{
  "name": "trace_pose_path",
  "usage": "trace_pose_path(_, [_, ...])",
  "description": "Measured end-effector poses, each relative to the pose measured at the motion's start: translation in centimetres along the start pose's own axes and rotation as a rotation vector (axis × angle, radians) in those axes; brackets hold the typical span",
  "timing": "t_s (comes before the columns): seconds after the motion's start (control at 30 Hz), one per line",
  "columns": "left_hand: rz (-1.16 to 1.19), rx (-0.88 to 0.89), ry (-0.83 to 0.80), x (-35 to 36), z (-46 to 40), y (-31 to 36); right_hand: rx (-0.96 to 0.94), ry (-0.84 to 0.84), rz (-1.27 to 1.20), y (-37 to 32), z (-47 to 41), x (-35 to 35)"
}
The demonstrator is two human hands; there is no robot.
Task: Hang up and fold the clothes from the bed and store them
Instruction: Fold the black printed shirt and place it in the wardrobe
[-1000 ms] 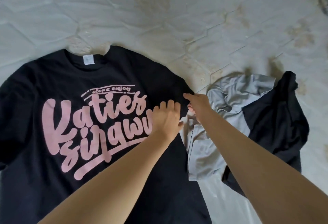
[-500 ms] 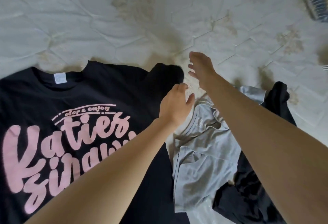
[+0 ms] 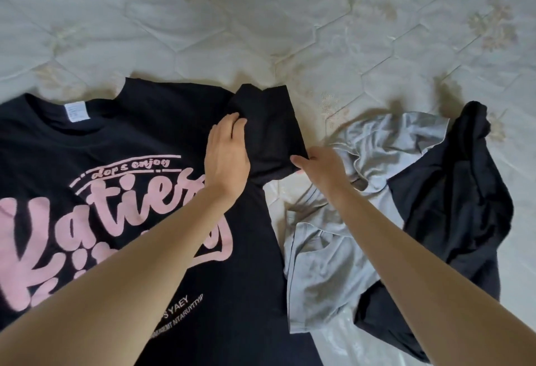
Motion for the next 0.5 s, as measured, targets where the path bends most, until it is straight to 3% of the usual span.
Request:
trace_pose_path(0.17, [-0.180, 0.148, -0.370, 1.6, -0.8, 1.3, 0.203, 0.041, -0.138, 2.4, 2.5, -0.2])
trace_pose_path(0.3, [-0.346, 0.192, -0.579, 2.8, -1.2, 3.8, 0.244, -0.018, -0.145, 3.4, 3.6, 1.2])
trace_pose_path(0.5, [-0.425, 0.047, -0.494, 3.9, -2.3, 9.2, 0.217, 0.038, -0.150, 3.3, 4.3, 1.8])
Point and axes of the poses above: each hand's wrist, its own z-axis away from the middle knuckle, its own x-axis out of the palm, y = z × x, the point moved 4 cm from there along -z, towards the middle knuckle, and after that the axes turned 9 degrees about -y, right-handed, at the moved point
